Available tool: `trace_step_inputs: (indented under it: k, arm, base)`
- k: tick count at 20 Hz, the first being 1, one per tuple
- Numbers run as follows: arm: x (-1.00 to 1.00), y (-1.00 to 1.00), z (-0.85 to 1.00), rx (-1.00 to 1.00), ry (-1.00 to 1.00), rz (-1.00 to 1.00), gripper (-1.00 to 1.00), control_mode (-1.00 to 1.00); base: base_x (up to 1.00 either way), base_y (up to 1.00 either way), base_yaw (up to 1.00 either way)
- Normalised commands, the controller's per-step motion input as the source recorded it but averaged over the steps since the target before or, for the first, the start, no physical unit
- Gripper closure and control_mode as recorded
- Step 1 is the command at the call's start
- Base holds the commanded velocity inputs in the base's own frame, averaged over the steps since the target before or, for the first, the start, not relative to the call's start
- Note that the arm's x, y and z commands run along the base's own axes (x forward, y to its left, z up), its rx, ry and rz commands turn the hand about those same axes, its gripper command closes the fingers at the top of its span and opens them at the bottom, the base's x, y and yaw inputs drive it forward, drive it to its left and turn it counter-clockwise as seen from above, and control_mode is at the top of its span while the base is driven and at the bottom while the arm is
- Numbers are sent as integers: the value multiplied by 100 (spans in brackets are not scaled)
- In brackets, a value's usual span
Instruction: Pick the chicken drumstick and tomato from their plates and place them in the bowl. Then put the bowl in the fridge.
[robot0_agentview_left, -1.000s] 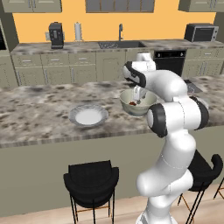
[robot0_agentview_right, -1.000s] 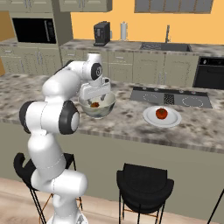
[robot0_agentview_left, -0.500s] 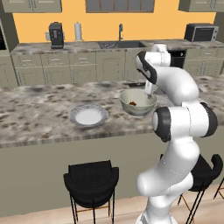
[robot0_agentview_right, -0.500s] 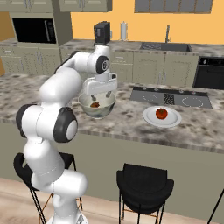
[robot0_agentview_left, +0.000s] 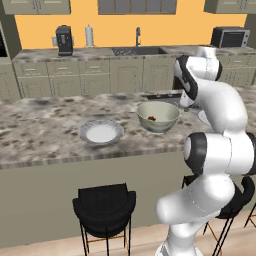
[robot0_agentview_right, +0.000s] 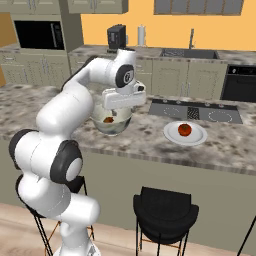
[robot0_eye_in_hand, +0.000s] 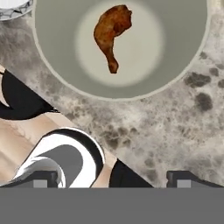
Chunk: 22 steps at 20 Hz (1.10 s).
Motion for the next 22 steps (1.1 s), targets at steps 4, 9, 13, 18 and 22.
trace_step_inputs:
  k: [4, 9, 13, 18, 22]
  arm:
    - [-32, -52, 0, -6, -5, -29, -100, -100]
    - [-1, -66, -2, -5, 0, -26, -100, -100]
    - [4, -61, -2, 0, 2, -40, -100, -100]
    - [8, -58, -3, 0, 4, -41, -100, -100]
    - [9, -49, -8, 0, 0, -47, -100, -100]
  base:
    - [0, 0, 0]
    - [0, 0, 0]
    - [0, 0, 0]
    - [0, 0, 0]
    - [0, 0, 0]
